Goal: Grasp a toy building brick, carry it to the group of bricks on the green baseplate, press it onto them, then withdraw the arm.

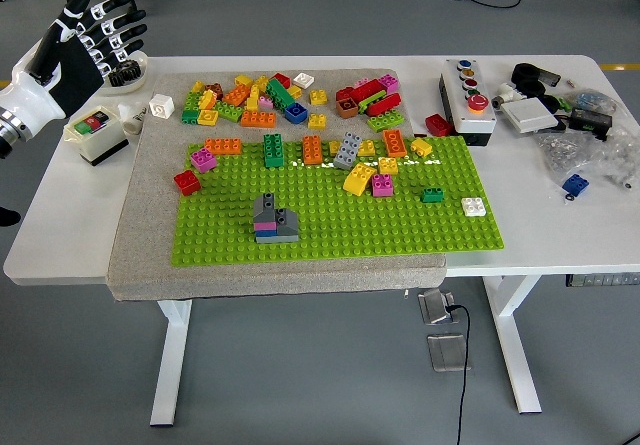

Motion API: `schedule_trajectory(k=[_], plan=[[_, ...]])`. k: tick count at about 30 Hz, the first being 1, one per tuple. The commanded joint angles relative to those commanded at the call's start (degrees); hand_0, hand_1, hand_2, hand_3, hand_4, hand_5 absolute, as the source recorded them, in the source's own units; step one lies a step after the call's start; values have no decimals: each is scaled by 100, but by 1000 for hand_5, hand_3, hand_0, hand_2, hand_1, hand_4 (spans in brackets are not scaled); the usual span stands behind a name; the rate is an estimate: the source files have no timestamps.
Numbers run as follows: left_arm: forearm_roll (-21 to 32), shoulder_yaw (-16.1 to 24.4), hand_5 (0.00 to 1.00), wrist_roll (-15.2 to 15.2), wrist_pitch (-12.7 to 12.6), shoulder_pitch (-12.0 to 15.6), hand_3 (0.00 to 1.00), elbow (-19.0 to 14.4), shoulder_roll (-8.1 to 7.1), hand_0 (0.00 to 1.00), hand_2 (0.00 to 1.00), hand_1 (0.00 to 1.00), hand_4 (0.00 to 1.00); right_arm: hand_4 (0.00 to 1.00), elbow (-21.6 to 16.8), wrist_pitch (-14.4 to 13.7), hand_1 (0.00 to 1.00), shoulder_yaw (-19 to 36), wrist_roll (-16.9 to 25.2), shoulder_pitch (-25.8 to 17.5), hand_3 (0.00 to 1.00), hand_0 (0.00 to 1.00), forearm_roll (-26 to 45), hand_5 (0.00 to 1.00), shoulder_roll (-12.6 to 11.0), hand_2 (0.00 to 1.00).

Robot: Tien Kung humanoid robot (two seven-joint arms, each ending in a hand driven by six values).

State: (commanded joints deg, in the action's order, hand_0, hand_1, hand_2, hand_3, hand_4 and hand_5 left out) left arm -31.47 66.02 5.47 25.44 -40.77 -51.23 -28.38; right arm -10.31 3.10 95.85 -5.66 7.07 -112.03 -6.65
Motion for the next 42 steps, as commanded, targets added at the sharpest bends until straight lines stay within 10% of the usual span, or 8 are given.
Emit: schedule_trajectory(k=[42], plan=[[-77, 135, 731, 10, -141, 65, 877, 123, -34, 998, 860, 931, 998, 801, 0, 11, 639, -24, 3, -15, 556, 737, 29, 509, 5, 690]])
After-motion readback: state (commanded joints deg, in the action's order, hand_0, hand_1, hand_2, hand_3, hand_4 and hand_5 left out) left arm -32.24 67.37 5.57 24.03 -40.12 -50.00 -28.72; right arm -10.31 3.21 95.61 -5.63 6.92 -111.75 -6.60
